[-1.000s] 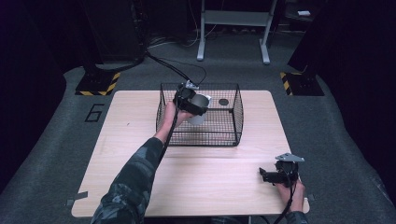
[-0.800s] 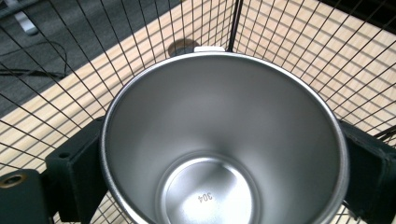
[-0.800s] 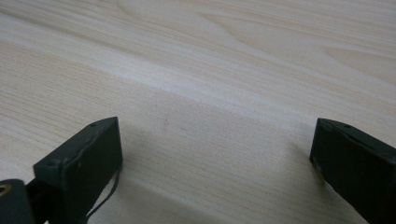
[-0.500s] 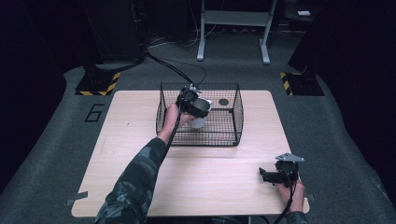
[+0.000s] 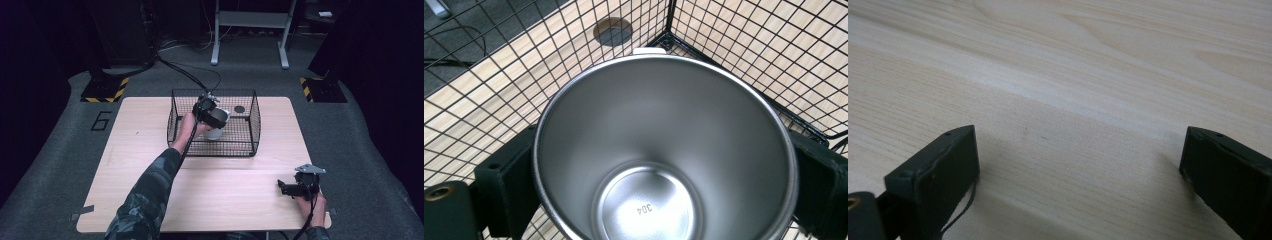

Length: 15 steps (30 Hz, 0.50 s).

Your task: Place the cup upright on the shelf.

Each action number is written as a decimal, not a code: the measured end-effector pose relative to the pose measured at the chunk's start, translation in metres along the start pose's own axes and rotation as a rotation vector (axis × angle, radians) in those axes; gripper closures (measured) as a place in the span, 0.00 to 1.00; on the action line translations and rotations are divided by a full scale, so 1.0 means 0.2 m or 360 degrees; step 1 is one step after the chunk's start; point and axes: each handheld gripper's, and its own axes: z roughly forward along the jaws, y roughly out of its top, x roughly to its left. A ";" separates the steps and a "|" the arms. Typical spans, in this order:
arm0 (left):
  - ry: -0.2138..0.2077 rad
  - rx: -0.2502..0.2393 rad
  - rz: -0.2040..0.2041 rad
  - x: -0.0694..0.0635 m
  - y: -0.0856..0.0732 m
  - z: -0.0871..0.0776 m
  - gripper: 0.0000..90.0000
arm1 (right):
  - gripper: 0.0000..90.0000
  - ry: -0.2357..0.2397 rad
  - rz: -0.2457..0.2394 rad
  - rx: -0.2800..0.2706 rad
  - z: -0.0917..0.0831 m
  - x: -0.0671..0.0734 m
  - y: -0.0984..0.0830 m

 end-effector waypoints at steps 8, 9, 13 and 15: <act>-0.0015 0.0038 -0.0006 0.00 -0.01 0.03 0.07 | 0.02 0.0000 0.0002 0.0001 0.00 0.00 0.00; -0.0015 0.0040 -0.0001 0.00 -0.01 0.03 0.07 | 0.02 0.0000 0.0001 0.0001 0.00 0.00 0.00; -0.0025 0.0064 0.0005 -0.01 -0.01 0.04 0.07 | 0.02 0.0001 0.0002 0.0001 0.00 0.00 0.00; -0.0031 0.0067 0.0000 -0.01 -0.01 0.05 0.07 | 0.02 0.0001 0.0002 0.0000 0.00 0.00 0.00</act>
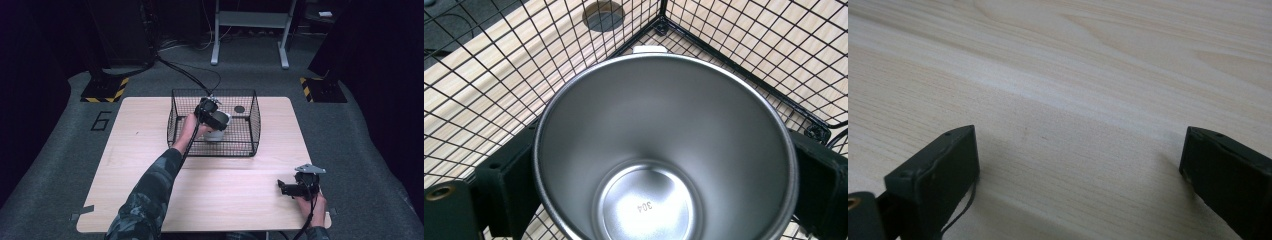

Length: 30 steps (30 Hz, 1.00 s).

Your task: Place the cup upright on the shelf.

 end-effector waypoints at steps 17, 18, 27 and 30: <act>-0.0040 0.0135 0.0036 0.02 -0.05 -0.05 0.07 | 0.02 0.0007 -0.0010 0.0008 0.00 0.00 0.00; -0.0038 0.0141 0.0049 0.02 -0.05 -0.06 0.07 | 0.02 0.0006 -0.0011 0.0007 0.00 0.00 0.00; -0.0039 0.0137 0.0009 0.01 -0.07 -0.08 0.07 | 0.02 0.0006 -0.0009 0.0007 0.00 0.00 0.00; -0.0071 0.0119 -0.0016 0.02 -0.08 -0.09 0.06 | 0.02 0.0006 -0.0009 0.0007 0.00 0.00 0.00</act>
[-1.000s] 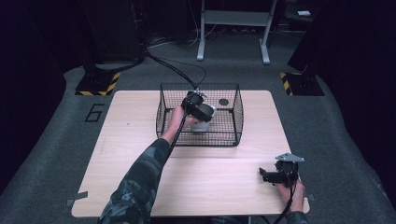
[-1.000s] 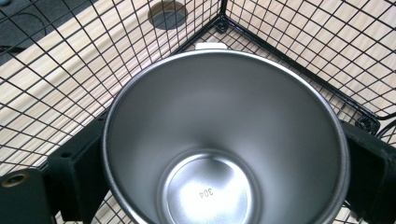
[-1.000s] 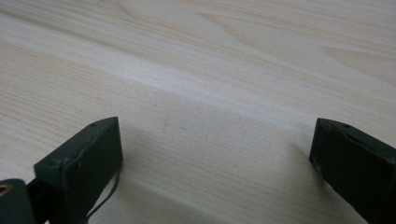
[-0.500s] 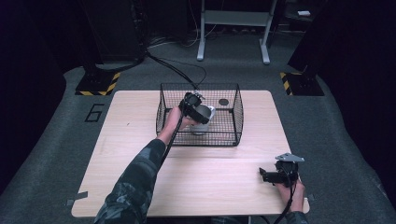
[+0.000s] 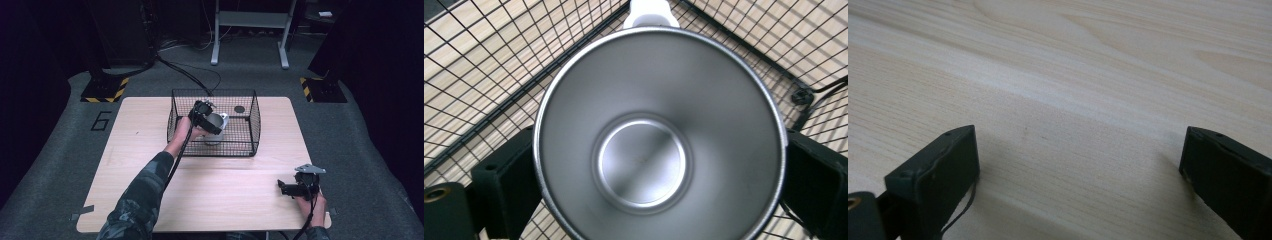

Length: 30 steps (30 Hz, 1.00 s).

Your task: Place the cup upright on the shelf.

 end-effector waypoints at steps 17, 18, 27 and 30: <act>0.0010 -0.0287 -0.0051 -0.02 -0.02 -0.34 0.00 | 0.02 0.0000 0.0000 0.0001 0.00 0.00 0.00; 0.0019 -0.0300 -0.0043 -0.03 -0.03 -0.36 0.00 | 0.02 0.0000 -0.0002 0.0000 0.00 0.00 0.00; 0.0021 -0.0353 0.0025 -0.12 -0.11 -0.47 0.00 | 0.02 -0.0001 -0.0001 -0.0002 0.00 0.00 0.00; 0.0018 -0.0359 0.0045 -0.16 -0.14 -0.52 0.00 | 0.02 -0.0001 -0.0004 0.0000 0.00 0.00 0.00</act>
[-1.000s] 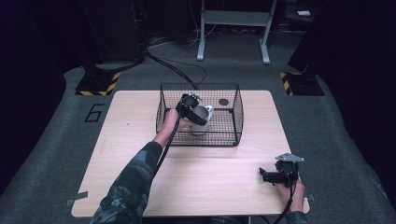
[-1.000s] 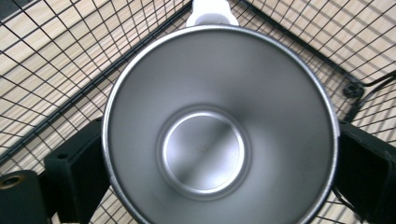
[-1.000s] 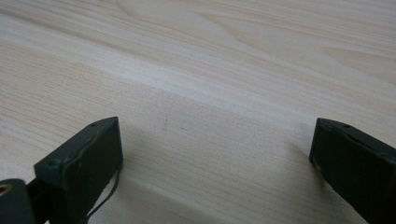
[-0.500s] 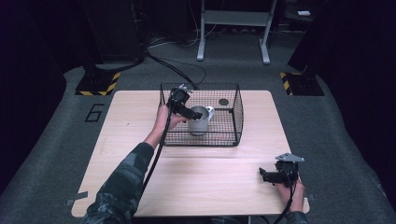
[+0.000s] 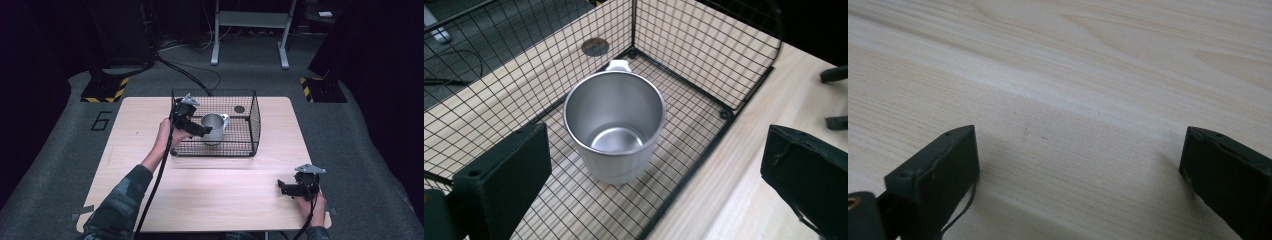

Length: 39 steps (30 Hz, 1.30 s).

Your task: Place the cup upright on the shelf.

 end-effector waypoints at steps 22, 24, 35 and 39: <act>0.0131 -0.0032 0.0184 -0.20 -0.36 -0.38 0.00 | 0.02 -0.0003 0.0000 -0.0002 0.00 0.00 0.00; 0.0162 -0.0041 0.0188 -0.22 -0.40 -0.40 0.00 | 0.02 -0.0003 0.0003 -0.0002 0.00 0.00 0.00; 0.0333 0.0056 -0.0030 -0.14 -0.85 -0.44 0.00 | 0.02 -0.0004 0.0001 -0.0002 0.00 0.00 0.00; 0.0392 0.0086 -0.0165 -0.07 -1.03 -0.44 0.00 | 0.02 -0.0003 0.0001 -0.0002 0.00 0.00 0.00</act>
